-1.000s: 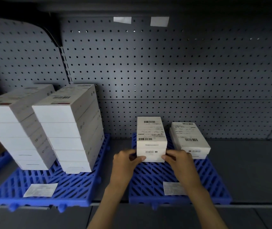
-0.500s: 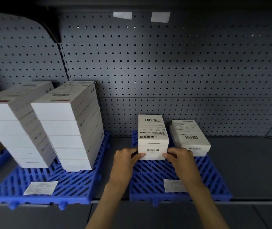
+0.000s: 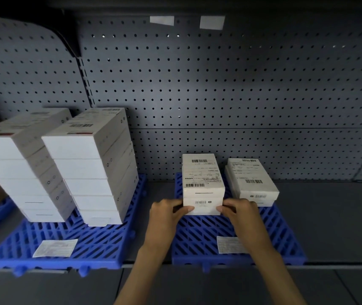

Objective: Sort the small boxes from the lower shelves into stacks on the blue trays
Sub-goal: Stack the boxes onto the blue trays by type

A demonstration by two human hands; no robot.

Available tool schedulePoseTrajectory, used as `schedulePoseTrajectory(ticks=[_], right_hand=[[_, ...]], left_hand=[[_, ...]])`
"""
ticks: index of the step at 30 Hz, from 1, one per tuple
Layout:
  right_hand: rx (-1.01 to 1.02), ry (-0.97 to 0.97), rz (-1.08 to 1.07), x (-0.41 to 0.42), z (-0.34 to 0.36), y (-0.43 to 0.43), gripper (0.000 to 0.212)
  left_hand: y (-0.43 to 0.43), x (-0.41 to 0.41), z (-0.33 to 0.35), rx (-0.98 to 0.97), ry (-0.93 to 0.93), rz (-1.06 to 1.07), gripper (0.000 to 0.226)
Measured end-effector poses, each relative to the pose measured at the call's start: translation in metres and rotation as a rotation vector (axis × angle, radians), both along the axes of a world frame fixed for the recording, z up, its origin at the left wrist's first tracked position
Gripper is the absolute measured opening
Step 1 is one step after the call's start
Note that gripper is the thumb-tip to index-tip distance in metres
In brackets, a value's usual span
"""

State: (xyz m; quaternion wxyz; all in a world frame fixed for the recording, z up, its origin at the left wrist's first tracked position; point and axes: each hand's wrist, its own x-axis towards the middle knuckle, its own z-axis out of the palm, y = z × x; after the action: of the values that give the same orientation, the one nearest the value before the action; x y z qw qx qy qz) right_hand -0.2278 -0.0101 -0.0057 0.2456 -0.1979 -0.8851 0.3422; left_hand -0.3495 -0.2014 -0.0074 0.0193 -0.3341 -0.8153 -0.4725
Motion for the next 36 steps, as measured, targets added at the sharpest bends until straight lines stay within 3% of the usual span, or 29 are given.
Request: schedulePoseTrajectory(ticks=[4,7,9,11,17,21,28,36], right_hand=[[0.0,0.005,0.01,0.003,0.004,-0.001,0.029],[-0.037,0.016,0.032,0.012,0.01,-0.003,0.008],[-0.034,0.064,0.001,0.023,0.015,-0.001,0.026],[0.017,0.157,-0.035,0.037,0.024,0.006,0.029],[0.126,0.29,-0.076,0.078,0.046,0.046,0.019],[0.092,0.322,-0.116,0.086,0.04,0.081,0.025],[0.003,0.211,0.021,0.071,0.025,0.11,0.044],[-0.139,0.172,0.1,0.057,0.002,0.127,0.059]], left_hand=[[-0.001,0.004,0.006,-0.025,-0.024,0.018,0.031],[-0.01,0.01,0.013,-0.083,0.118,0.146,0.046],[-0.016,0.02,0.021,-0.084,0.199,0.19,0.058],[-0.017,0.038,0.037,-0.066,0.216,0.165,0.066],[0.035,0.094,0.077,0.081,0.241,0.003,0.036],[0.088,0.104,0.073,0.046,0.278,-0.135,0.039],[0.156,0.097,0.041,-0.049,0.13,-0.154,0.064],[0.174,0.077,0.03,-0.149,-0.032,-0.042,0.069]])
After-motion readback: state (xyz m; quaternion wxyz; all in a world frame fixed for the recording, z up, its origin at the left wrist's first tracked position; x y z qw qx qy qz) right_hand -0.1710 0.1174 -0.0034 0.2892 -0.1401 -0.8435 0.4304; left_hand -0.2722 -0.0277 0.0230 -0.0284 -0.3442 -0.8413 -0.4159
